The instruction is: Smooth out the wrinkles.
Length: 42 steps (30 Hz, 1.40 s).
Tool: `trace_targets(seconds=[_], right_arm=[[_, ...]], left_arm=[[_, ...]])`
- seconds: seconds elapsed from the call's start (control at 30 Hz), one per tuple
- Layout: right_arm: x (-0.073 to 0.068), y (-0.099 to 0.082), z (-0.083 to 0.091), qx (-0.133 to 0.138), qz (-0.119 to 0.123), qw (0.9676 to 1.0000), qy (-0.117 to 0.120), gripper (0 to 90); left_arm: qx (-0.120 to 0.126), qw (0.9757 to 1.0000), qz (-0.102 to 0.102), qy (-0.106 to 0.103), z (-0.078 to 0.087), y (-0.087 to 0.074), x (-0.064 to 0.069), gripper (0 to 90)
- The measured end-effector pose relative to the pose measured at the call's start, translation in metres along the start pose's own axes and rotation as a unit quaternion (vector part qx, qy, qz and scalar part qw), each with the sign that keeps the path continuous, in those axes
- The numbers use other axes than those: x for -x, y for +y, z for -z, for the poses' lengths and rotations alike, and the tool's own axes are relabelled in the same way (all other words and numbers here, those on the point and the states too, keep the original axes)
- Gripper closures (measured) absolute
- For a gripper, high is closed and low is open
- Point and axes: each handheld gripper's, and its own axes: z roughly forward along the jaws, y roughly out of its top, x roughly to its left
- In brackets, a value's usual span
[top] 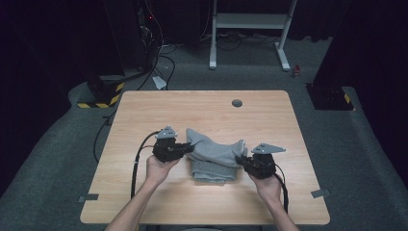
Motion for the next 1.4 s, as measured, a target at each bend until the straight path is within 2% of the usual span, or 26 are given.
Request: trace_targets(seconds=[0.07,0.1,0.2,0.27,0.43,0.63,0.73,0.8,0.9,0.97,1.1,1.33,1.4], right_arm=[[-0.003,-0.006,0.0,-0.008,-0.002,1.0,0.0,82.6],[-0.003,-0.009,-0.001,-0.008,0.002,1.0,0.0,82.5],[-0.006,-0.013,-0.001,-0.014,0.004,0.9999,0.0,82.2],[-0.008,-0.019,-0.002,-0.023,0.016,0.9996,-0.002,82.0],[-0.011,-0.031,-0.009,-0.048,0.023,0.9986,-0.002,81.4],[-0.01,-0.036,-0.014,-0.064,0.022,0.9977,-0.002,80.7],[-0.008,-0.037,-0.015,-0.074,0.023,0.997,-0.004,80.0],[-0.008,-0.037,-0.016,-0.078,0.021,0.9967,-0.006,79.9],[-0.005,-0.036,-0.018,-0.082,0.019,0.9964,-0.01,79.9],[-0.004,-0.034,-0.021,-0.083,0.031,0.9958,-0.023,80.0],[0.006,-0.025,-0.031,-0.084,0.024,0.9954,-0.039,80.1],[0.024,-0.009,-0.045,-0.086,0.012,0.9937,-0.071,79.7],[0.029,-0.006,-0.048,-0.086,0.009,0.9932,-0.079,79.3]], left_arm=[[-0.003,1.0,0.005,-0.003,0.0,-0.003,0.001,82.2],[-0.009,0.9999,-0.004,-0.002,0.0,-0.006,0.004,82.2],[-0.012,0.9999,-0.006,-0.003,0.001,-0.01,0.007,82.1],[-0.019,0.9998,-0.006,-0.004,0.0,-0.016,0.008,82.0],[-0.059,0.9983,-0.004,-0.001,-0.006,-0.036,0.011,82.0],[-0.076,0.9971,0.006,0.003,-0.011,-0.046,0.013,81.7],[-0.091,0.9958,0.002,0.009,-0.017,-0.05,0.014,81.7],[-0.091,0.9957,0.006,0.013,-0.02,-0.051,0.014,81.6],[-0.089,0.9956,0.003,0.03,-0.023,-0.051,0.016,81.7],[-0.086,0.9955,0.005,0.039,-0.026,-0.051,0.016,81.7],[-0.071,0.9959,0.034,0.044,-0.033,-0.049,0.011,81.7],[-0.043,0.9958,0.063,0.051,-0.046,-0.046,0.005,81.5],[-0.044,0.9956,0.061,0.056,-0.05,-0.043,0.004,81.2]])
